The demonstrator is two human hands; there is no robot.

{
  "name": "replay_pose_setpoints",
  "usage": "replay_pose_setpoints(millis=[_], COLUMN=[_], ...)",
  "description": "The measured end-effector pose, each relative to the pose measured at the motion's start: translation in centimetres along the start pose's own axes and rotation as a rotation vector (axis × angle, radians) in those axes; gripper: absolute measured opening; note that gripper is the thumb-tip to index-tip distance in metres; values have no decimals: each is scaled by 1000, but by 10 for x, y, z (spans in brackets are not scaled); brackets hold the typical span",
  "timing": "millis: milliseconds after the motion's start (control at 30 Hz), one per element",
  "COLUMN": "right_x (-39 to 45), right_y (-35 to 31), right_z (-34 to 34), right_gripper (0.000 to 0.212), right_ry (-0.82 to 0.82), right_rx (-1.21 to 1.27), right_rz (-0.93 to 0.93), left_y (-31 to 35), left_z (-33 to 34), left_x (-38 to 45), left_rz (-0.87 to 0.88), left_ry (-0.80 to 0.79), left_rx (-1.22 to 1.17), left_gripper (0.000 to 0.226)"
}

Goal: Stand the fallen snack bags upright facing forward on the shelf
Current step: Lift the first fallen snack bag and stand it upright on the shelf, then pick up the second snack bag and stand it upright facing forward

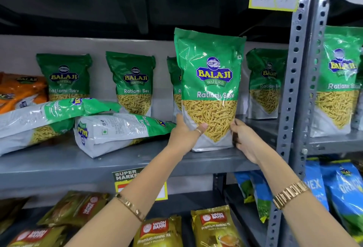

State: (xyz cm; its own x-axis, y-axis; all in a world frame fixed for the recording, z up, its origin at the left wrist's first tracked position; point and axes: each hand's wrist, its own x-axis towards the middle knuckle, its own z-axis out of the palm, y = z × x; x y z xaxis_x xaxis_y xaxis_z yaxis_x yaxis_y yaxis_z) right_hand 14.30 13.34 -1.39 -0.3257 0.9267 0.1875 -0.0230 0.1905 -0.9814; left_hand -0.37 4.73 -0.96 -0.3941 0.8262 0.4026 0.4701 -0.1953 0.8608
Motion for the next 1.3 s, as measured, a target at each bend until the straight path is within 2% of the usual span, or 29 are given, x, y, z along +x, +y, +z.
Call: replay_pose_setpoints(millis=[300, 400, 467, 567, 633, 700, 767, 833, 900, 967, 1067, 1200, 1300], right_x=[-21, -29, -39, -58, -66, -72, -74, -74, -70, -67, -68, -61, -56], right_y=[-2, -3, -3, -15, -27, -38, -44, -46, -45, -44, -45, -41, -40], right_z=[-3, 4, 15, 39, 59, 81, 102, 131, 157, 180, 212, 236, 249], right_gripper=[40, 47, 46, 36, 29, 23, 18, 18, 30, 51, 62, 71, 77], right_ry=[24, 207, 374, 544, 623, 621, 537, 425, 324, 181, 21, 71, 317], right_rx=[66, 20, -64, -69, -76, -66, -31, 2, 44, 159, 370, 506, 338], right_rz=[-62, -143, -303, -635, -809, -890, -857, -725, -515, -224, 100, 236, 113], left_y=[7, 7, 9, 11, 13, 13, 12, 6, -2, -11, -26, -43, -55], left_z=[9, 5, -8, -41, -70, -100, -127, -158, -185, -208, -238, -267, -288], left_x=[-23, -25, -25, -23, -23, -23, -24, -25, -26, -27, -28, -26, -23], left_rz=[-8, -8, 9, 108, 174, 235, 276, 292, 303, 320, 345, 357, 329], left_ry=[46, 60, 146, 299, 395, 484, 541, 570, 596, 620, 558, 458, 429], left_rx=[42, 70, 112, 131, 153, 164, 182, 235, 303, 388, 523, 665, 829], left_gripper=[71, 76, 75, 56, 44, 35, 32, 34, 39, 43, 53, 65, 75])
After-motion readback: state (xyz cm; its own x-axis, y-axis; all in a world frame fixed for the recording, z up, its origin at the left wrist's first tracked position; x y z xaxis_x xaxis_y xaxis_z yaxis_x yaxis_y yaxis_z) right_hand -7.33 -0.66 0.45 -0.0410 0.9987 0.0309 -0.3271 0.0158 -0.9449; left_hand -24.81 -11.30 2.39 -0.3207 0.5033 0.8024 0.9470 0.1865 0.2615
